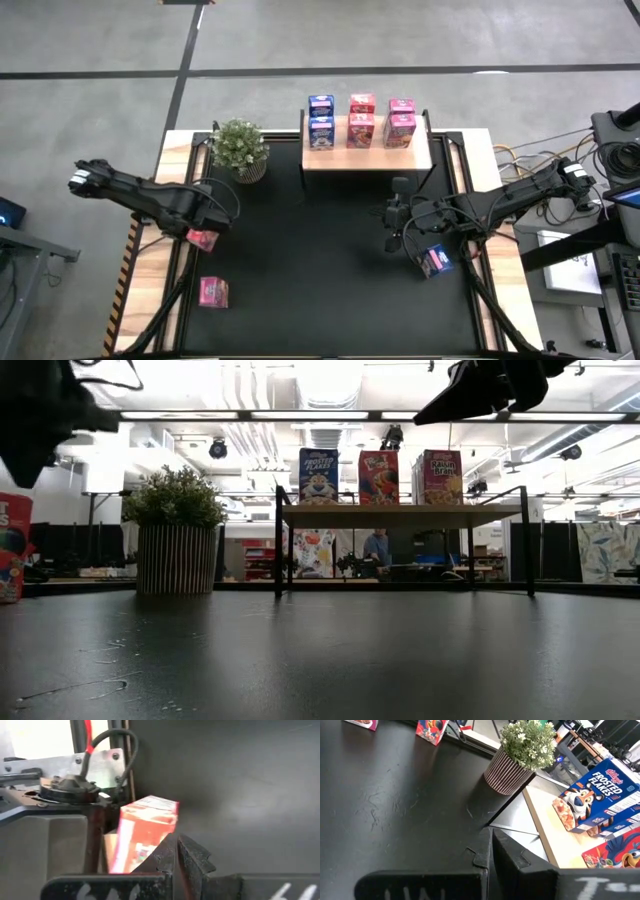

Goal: Stack cereal on shelf
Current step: Put the red cereal box on the shelf and align it with the other red cereal box on the shelf

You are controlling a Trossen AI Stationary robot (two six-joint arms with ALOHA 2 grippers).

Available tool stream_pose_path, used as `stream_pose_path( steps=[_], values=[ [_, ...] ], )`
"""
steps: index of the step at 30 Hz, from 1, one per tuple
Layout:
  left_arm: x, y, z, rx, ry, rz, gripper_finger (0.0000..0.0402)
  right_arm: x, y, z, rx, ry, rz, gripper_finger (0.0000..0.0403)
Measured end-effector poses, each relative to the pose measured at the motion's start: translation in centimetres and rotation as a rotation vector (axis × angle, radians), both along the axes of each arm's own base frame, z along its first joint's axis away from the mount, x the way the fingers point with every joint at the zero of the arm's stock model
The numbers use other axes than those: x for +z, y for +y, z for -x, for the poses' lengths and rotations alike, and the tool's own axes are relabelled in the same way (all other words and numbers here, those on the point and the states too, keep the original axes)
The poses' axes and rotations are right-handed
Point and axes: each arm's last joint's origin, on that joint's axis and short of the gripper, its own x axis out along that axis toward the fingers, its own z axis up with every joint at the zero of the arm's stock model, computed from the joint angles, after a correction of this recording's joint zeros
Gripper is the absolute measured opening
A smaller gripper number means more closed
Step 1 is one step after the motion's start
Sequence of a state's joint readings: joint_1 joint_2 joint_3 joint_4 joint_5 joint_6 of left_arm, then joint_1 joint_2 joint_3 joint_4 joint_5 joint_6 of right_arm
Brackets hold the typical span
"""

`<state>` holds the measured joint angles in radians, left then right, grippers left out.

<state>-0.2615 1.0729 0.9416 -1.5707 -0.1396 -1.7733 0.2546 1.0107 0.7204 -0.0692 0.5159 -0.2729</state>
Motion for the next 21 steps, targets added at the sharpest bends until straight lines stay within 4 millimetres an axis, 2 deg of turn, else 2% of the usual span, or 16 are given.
stream_pose_path(
  steps=[6,11,13,15,18,19,21],
  values=[
    [-1.2,0.0,0.2,0.002,0.062,0.006,0.0,-0.1,0.0,0.0,0.0,0.004,0.001,0.0009],
    [-1.6,-0.2,-0.6,0.005,0.044,0.012,0.0,-0.1,0.0,0.0,0.001,0.005,0.005,0.0009],
    [-1.5,-0.6,-2.1,-0.021,-0.062,0.033,0.0,-0.1,0.0,0.0,0.001,0.005,0.005,0.0009],
    [-0.8,-1.1,-4.6,-0.12,-0.267,0.024,0.0,-0.1,0.0,0.0,0.001,0.006,0.005,0.0009],
    [2.3,-2.1,-9.3,-0.315,-0.659,-0.051,0.0,-0.1,0.0,0.0,0.001,0.005,0.005,0.0009],
    [3.1,-2.1,-10.2,-0.362,-0.698,-0.089,0.0,-0.1,0.0,0.0,0.001,0.005,0.005,0.0009],
    [4.6,-2.1,-11.3,-0.464,-0.662,-0.142,0.0,-0.2,0.0,0.0,0.001,0.006,0.005,0.0009]
  ],
)
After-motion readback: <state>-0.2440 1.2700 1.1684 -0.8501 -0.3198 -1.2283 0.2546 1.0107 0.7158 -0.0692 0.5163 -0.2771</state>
